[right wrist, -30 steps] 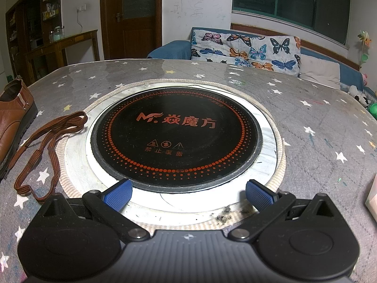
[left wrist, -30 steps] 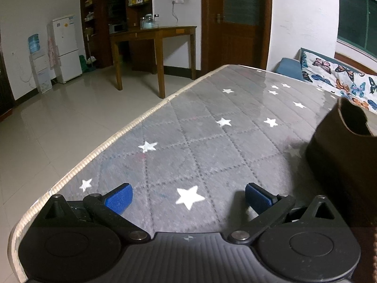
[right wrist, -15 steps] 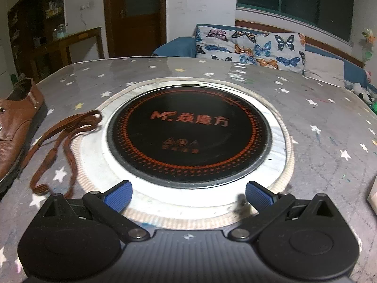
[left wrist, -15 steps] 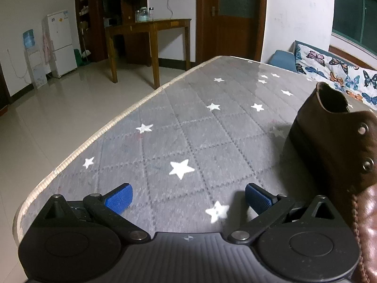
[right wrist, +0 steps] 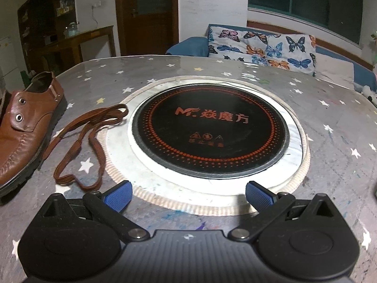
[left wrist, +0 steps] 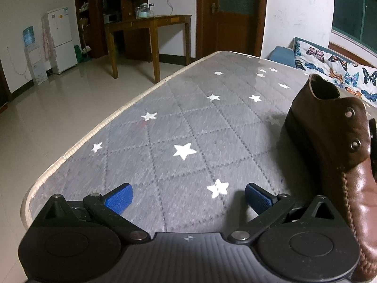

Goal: Lace up shoes with both hands
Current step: 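Move both tools toward the brown shoe and loose brown shoelace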

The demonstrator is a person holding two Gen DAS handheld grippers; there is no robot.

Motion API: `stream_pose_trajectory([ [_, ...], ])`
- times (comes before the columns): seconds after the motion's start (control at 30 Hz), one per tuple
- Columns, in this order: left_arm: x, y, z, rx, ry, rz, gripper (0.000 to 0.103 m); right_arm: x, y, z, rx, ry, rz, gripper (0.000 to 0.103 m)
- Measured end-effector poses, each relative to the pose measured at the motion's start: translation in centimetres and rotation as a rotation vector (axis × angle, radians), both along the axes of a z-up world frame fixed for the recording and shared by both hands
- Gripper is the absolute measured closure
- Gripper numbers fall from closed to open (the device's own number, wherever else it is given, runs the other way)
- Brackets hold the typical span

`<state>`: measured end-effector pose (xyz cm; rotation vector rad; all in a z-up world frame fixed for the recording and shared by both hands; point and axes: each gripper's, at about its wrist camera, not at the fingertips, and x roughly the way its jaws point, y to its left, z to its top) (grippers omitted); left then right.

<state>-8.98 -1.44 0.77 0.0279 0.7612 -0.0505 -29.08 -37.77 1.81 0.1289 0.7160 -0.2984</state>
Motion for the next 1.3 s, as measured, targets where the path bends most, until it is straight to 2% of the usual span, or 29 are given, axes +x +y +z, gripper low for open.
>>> stream_pose_trajectory([
  [0.9,-6.0,0.7,0.3,0.043,0.015,-0.105,0.0,-1.0,3.9,1.3,-0.018,-0.027,0.103,0.0],
  [1.3,-7.9,-0.5,0.6,0.041,0.021,-0.188,0.0,-1.4,4.9,1.5,-0.018,-0.029,0.136,0.0],
])
